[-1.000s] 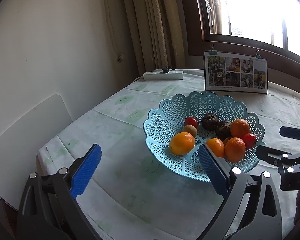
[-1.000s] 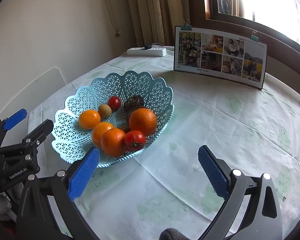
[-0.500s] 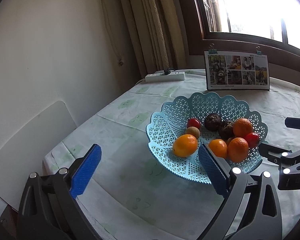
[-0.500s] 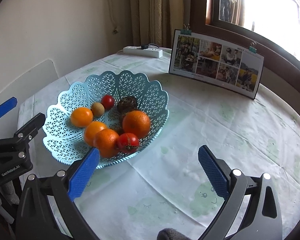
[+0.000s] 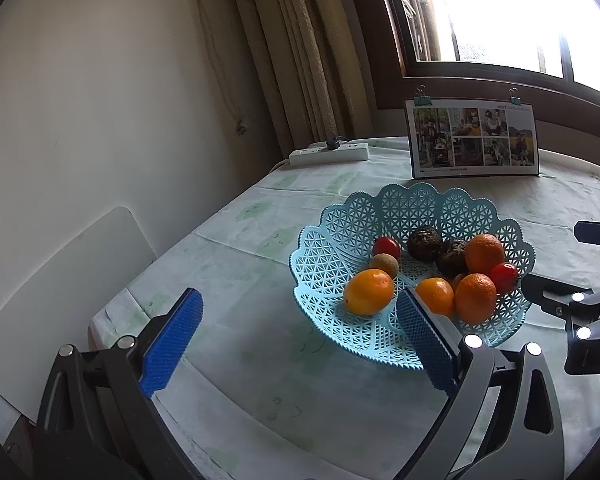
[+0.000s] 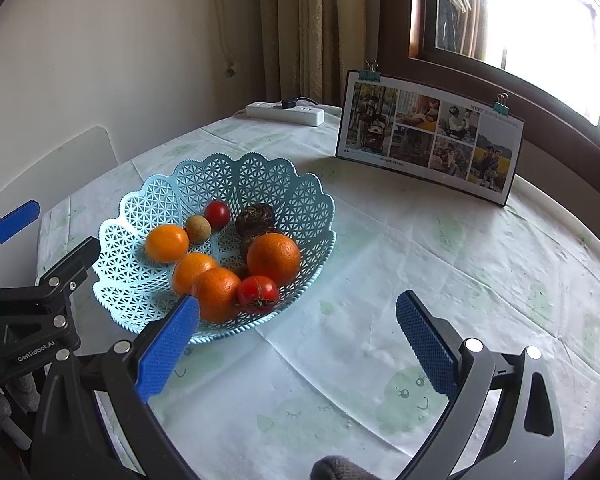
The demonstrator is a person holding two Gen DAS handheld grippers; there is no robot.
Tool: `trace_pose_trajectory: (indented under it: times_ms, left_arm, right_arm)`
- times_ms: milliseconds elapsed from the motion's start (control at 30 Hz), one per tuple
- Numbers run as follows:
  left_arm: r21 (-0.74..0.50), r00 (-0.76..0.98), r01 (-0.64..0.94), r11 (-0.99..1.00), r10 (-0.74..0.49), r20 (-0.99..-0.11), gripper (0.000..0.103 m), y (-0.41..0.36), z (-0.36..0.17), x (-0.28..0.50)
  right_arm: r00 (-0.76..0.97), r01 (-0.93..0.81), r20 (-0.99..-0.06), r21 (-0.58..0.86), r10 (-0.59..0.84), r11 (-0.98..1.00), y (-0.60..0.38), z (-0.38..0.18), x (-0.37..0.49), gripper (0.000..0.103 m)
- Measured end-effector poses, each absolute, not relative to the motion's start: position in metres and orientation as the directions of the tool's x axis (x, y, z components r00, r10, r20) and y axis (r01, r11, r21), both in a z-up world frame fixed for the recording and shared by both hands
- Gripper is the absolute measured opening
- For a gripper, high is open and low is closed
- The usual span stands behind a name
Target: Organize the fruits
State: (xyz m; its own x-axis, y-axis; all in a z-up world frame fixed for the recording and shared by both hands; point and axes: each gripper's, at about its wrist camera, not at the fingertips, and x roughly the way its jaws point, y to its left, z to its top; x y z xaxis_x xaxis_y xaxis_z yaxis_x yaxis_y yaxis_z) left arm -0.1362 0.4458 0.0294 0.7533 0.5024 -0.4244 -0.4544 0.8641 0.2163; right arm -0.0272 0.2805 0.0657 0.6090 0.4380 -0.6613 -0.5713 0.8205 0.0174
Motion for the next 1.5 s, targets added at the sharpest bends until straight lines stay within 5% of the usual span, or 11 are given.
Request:
trace_pose_trajectory:
  times_ms: [1500]
  left_arm:
    - [0.226,0.757,-0.445,0.867,0.499,-0.423,0.099,0.4406,0.0323,-0.1341]
  right_arm:
    - [0.631,-0.574,-0.637,0.0,0.443,0.819,0.2784,0.0705,-0.0291,0.098]
